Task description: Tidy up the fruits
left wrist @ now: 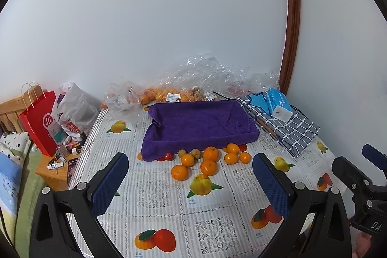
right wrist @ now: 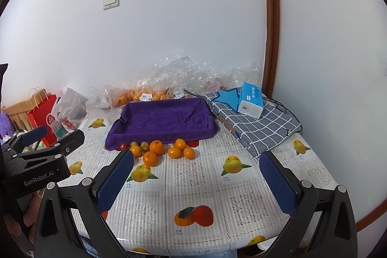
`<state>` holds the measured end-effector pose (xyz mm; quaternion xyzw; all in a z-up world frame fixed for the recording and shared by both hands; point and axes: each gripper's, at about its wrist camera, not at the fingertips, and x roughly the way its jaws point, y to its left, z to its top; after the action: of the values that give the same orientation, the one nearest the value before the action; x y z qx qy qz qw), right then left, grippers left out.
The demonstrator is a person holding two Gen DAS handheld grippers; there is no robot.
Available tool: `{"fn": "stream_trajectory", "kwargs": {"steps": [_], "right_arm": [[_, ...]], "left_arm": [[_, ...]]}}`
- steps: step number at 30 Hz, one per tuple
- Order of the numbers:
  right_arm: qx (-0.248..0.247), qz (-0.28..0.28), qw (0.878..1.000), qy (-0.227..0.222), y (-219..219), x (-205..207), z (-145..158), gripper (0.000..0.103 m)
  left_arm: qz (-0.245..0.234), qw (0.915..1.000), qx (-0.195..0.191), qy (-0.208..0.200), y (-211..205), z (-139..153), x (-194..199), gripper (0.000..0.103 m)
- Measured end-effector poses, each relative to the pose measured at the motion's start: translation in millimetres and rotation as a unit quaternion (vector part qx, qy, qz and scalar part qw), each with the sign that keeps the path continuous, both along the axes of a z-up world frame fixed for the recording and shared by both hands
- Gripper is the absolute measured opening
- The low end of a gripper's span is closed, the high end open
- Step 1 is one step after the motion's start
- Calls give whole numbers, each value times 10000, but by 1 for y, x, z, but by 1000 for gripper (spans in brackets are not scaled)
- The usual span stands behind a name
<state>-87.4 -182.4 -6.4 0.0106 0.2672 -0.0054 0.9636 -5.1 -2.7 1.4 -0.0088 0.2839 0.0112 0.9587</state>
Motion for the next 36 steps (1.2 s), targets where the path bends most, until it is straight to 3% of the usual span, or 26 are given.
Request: {"fn": "stream_trajectory", "kwargs": {"steps": [36], "right_arm": [[95, 62, 9999, -41, 2, -2, -1, 103]], "left_arm": [[40, 10000, 32, -1, 2, 5, -1, 103]]}}
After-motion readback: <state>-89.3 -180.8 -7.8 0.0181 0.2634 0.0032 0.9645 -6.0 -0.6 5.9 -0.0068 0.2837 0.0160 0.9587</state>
